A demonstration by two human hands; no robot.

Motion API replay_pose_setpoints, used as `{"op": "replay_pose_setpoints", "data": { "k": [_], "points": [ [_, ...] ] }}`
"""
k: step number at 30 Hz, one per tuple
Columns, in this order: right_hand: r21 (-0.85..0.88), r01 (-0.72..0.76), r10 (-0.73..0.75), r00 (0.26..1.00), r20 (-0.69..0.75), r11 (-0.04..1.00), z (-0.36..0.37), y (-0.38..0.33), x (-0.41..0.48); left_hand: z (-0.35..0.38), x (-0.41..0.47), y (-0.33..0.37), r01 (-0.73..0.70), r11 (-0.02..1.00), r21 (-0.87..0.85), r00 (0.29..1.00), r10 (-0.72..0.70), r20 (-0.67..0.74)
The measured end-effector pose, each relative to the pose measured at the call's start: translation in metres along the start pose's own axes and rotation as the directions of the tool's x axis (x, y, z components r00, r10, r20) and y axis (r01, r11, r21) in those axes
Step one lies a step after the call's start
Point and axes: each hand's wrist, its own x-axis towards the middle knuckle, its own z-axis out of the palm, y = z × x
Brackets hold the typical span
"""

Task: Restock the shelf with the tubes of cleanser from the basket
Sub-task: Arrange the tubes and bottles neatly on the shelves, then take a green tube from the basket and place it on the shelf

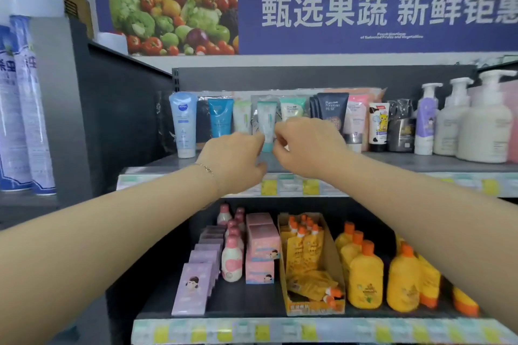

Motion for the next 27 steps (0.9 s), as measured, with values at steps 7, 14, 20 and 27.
{"op": "replay_pose_setpoints", "data": {
  "k": [7,14,20,27],
  "points": [
    [0.048,0.061,-0.064,0.995,0.074,0.997,-0.002,0.035,-0.092,0.025,-0.034,0.085,-0.061,0.988,-0.144,0.997,0.067,0.041],
    [0.163,-0.040,0.002,0.974,0.227,0.986,0.024,0.045,-0.175,0.068,-0.083,0.149,-0.037,0.984,-0.176,0.979,0.071,0.193],
    [0.225,-0.074,-0.001,0.949,0.315,0.972,0.060,0.032,-0.243,0.112,-0.129,0.173,-0.017,0.982,-0.190,0.949,0.076,0.306],
    [0.294,-0.201,0.009,0.839,0.544,0.934,0.113,0.006,-0.327,0.180,-0.200,0.192,-0.021,0.972,-0.236,0.861,0.138,0.489]
  ]
}}
